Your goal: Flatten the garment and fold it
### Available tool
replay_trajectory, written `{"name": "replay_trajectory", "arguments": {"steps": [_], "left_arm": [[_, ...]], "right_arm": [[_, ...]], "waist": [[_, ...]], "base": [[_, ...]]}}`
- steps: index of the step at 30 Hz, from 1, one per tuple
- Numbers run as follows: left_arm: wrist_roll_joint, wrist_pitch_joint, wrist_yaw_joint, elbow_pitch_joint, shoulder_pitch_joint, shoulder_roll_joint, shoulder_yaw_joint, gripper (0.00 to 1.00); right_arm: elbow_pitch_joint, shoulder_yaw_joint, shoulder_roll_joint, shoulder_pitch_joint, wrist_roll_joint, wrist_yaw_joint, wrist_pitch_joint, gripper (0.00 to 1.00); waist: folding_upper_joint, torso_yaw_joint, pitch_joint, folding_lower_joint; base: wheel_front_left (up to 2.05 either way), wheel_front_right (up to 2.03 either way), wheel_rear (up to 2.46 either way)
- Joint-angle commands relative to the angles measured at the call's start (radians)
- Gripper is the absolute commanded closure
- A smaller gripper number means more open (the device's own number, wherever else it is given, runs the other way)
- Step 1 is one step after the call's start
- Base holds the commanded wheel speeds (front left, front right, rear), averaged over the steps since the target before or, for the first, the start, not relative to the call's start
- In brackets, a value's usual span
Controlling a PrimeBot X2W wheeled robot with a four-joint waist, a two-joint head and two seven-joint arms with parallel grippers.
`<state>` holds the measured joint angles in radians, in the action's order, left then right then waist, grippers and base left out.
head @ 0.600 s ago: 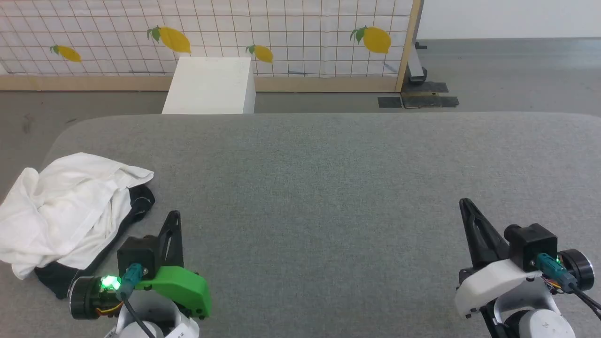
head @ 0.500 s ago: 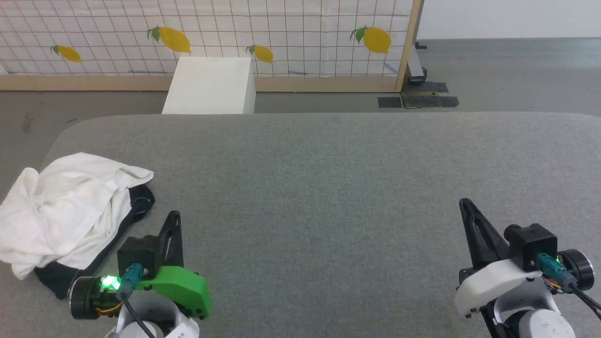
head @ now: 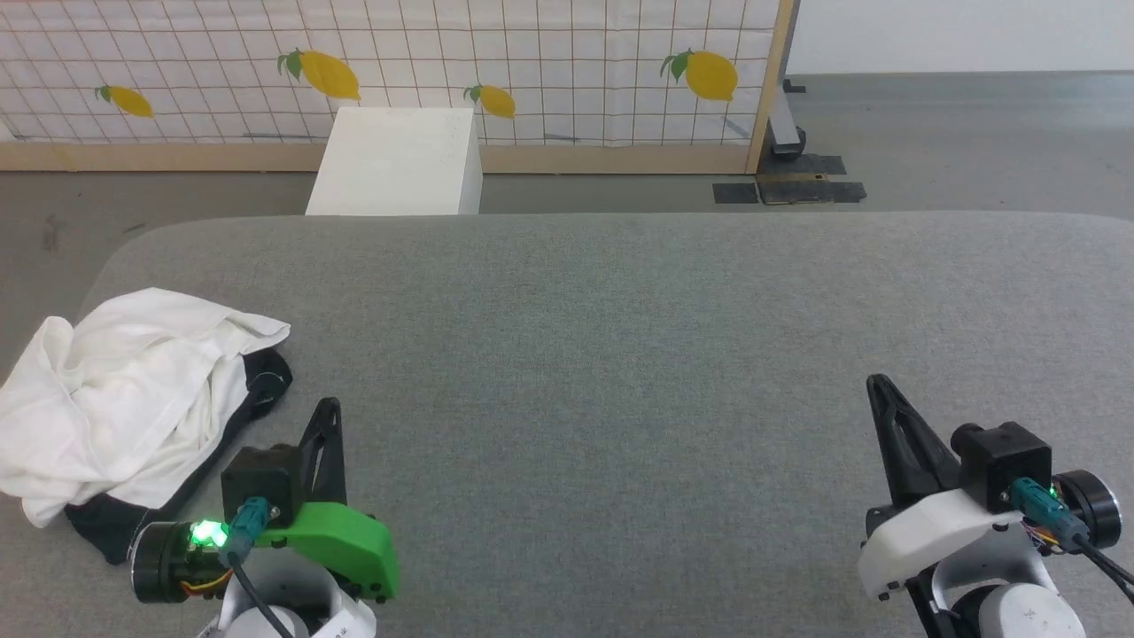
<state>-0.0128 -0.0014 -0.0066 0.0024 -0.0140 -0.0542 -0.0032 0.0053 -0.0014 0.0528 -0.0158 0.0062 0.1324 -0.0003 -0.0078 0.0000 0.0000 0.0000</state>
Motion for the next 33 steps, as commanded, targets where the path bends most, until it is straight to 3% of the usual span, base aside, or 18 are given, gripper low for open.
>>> {"name": "replay_trajectory", "arguments": {"steps": [1,33], "left_arm": [[0.013,0.001,0.007,-0.002,0.014,0.004,0.003,1.00],[0.013,0.001,0.007,-0.002,0.014,0.004,0.003,1.00]], "right_arm": [[-0.005,0.001,-0.003,0.016,-0.006,-0.002,0.000,1.00],[-0.005,0.001,-0.003,0.016,-0.006,-0.002,0.000,1.00]], "waist": [[0.0077,0.000,0.000,0.0000],[0.0078,0.000,0.000,0.0000]], "base": [[0.00,0.00,0.00],[0.00,0.00,0.00]]}}
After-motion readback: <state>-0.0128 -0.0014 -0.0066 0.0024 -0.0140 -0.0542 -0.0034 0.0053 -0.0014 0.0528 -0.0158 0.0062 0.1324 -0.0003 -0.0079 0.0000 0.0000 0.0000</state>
